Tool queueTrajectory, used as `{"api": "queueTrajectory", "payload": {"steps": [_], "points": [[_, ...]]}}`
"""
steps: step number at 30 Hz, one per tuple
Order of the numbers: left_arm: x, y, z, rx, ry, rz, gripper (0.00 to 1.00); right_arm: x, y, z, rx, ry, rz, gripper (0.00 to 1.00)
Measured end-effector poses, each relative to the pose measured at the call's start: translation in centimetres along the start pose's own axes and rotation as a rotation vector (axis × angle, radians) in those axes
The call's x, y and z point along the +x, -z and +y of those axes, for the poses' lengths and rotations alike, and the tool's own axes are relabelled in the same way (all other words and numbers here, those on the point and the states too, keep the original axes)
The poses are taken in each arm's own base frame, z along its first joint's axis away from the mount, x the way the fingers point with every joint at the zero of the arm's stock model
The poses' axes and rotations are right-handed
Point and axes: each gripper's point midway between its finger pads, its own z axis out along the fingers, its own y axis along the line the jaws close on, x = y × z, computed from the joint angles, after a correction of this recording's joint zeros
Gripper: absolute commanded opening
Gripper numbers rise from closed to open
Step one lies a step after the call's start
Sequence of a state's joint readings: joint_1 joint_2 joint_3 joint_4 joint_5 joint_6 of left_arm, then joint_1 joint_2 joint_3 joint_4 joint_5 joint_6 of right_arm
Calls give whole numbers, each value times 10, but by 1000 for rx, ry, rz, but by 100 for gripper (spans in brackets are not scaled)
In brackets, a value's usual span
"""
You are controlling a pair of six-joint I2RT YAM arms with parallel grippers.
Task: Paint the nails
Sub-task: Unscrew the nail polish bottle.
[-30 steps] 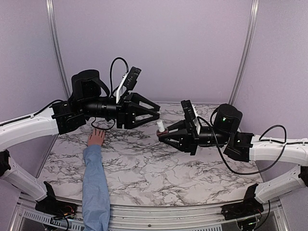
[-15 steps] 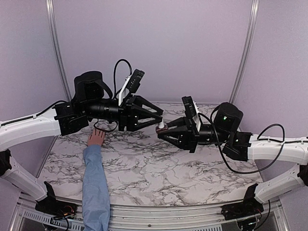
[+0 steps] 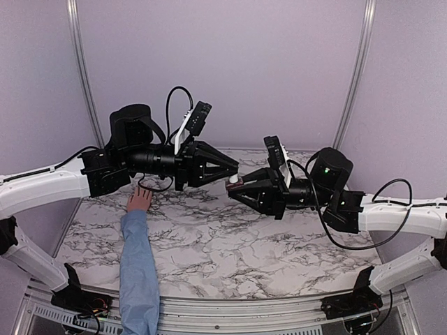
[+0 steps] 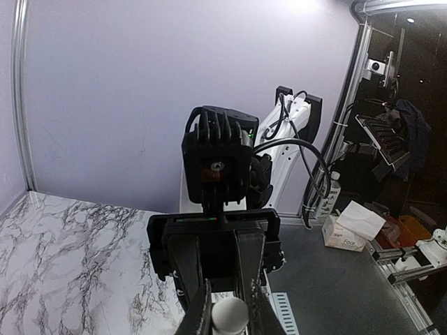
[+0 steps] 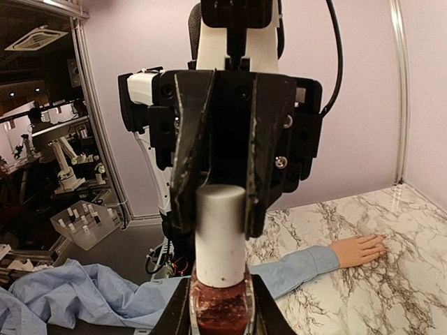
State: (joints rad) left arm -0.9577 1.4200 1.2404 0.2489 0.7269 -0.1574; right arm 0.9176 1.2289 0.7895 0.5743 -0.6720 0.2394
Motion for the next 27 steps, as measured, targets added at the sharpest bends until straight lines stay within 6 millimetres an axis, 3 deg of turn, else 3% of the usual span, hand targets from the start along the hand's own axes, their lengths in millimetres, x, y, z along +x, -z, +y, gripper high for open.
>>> {"api": "queueTrajectory", "payload": {"steps": [12, 27], "points": [[-12, 3, 18, -120, 7, -50, 0, -13, -3, -17, 90, -7, -19, 0], [-18, 17, 70, -433, 36, -104, 0, -17, -9, -74, 364, 62, 22, 0]]}}
